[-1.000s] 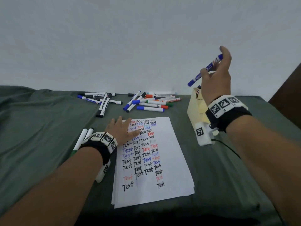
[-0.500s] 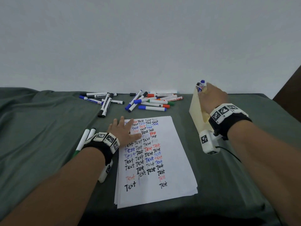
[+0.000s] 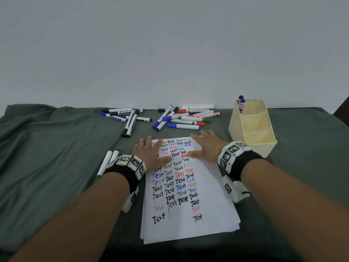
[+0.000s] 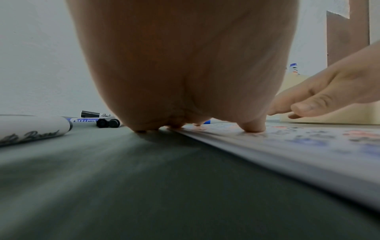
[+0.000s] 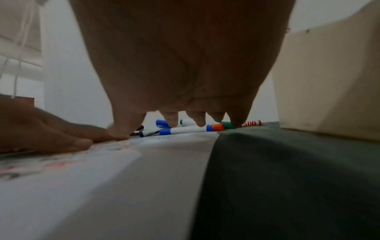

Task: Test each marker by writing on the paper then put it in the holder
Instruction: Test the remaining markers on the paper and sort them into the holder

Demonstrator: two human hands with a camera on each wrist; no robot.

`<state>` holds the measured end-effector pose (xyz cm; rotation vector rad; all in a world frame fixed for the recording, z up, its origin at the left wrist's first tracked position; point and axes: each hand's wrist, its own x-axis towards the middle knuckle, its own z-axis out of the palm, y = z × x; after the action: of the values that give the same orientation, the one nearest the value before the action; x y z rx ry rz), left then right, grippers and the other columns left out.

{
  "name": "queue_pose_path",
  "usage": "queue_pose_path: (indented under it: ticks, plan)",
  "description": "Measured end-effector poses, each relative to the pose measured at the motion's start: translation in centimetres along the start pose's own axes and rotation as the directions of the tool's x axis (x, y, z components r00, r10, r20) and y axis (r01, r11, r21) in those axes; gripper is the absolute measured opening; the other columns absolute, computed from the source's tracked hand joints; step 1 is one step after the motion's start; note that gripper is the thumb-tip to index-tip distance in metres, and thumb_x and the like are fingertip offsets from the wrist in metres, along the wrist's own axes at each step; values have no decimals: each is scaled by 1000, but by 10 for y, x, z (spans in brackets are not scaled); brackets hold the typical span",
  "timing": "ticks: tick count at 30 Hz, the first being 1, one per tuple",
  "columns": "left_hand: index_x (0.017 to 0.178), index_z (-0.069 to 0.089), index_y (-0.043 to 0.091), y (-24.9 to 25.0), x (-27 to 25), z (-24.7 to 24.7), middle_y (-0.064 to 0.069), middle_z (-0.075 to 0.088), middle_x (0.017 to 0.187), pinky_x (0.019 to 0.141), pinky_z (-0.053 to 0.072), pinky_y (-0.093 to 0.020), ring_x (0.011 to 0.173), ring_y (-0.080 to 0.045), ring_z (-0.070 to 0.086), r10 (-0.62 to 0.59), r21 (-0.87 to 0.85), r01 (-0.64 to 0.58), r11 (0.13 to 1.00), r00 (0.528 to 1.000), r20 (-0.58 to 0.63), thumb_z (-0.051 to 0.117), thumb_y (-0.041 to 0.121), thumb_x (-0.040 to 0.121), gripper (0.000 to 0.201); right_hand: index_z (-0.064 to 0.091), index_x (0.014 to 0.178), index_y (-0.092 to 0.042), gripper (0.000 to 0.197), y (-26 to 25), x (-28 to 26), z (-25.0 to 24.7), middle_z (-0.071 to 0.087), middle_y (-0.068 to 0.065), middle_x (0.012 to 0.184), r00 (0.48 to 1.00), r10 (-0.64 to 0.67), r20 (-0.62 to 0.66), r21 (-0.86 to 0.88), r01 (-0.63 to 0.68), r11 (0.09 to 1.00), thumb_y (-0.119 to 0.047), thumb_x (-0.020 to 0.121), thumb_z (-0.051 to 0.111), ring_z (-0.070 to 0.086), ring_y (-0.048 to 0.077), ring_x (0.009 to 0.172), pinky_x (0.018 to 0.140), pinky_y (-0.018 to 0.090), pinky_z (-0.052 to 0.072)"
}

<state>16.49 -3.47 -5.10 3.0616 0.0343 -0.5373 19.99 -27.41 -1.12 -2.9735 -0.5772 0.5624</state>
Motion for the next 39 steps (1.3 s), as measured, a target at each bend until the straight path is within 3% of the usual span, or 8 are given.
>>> queue_pose_path:
  ticks: [6,13,19,23,27,30,36,39]
  plan:
    - [160,2,32,0,-1,-1,-8,-4,168,123,10,-50,154,-34,-1,9,-33,-10,999,999,-33,37,83,85,97,6,163,-35,89,-4,7,16,-5,7,172,1000,-3,28,-46,4,999,-77,93,39,-5,34,157,125,57,11]
    - [143,40,26,-6,27,-38,-3,50,139,96,49,-48,121,-25,54,-2,-11,-1,1000,975,-221,39,83,83,82,9,163,-36,95,-3,14,19,-5,7,172,999,13,44,-13,-13,1000,-83,87,43,1,34,157,125,58,13]
    - [114,56,23,10,70,-77,-4,59,117,89,49,-38,101,-24,56,139,51,-129,990,912,-387,57,47,93,32,21,160,-34,89,-3,16,19,0,7,172,1000,29,9,44,-29,999,-81,89,44,6,32,157,124,56,18]
    - [127,54,20,24,91,-84,-7,56,117,88,49,-38,107,-27,56,163,152,-112,982,908,-385,58,41,96,38,21,160,-34,88,-3,16,17,1,7,172,999,31,25,63,-33,997,-81,89,44,5,32,157,125,56,16]
    - [116,59,15,25,104,-84,-7,60,105,74,49,-36,95,-26,60,131,261,-35,965,925,-358,53,31,99,24,22,160,-34,87,-3,14,16,0,7,172,999,30,32,75,-32,997,-80,89,43,5,33,157,125,56,14]
    - [108,62,17,22,103,-81,-6,64,101,75,51,-37,94,-28,64,121,317,13,948,908,-400,52,28,100,17,22,160,-34,87,-3,14,14,1,5,172,999,41,18,91,-43,995,-79,89,44,7,32,157,123,55,17]
    - [100,64,20,-12,82,-79,-3,62,96,77,54,-38,87,-24,61,1,86,41,995,899,-438,58,28,95,12,15,161,-28,81,-2,13,13,7,2,171,978,-43,-203,110,66,992,-66,97,46,7,27,157,122,47,23]
    - [100,63,21,-23,64,-76,1,58,95,77,52,-39,87,-23,57,57,97,-17,995,901,-430,56,26,94,11,12,160,-27,78,-1,12,13,4,1,170,943,-81,-323,89,116,989,-55,99,52,7,26,155,122,43,23]
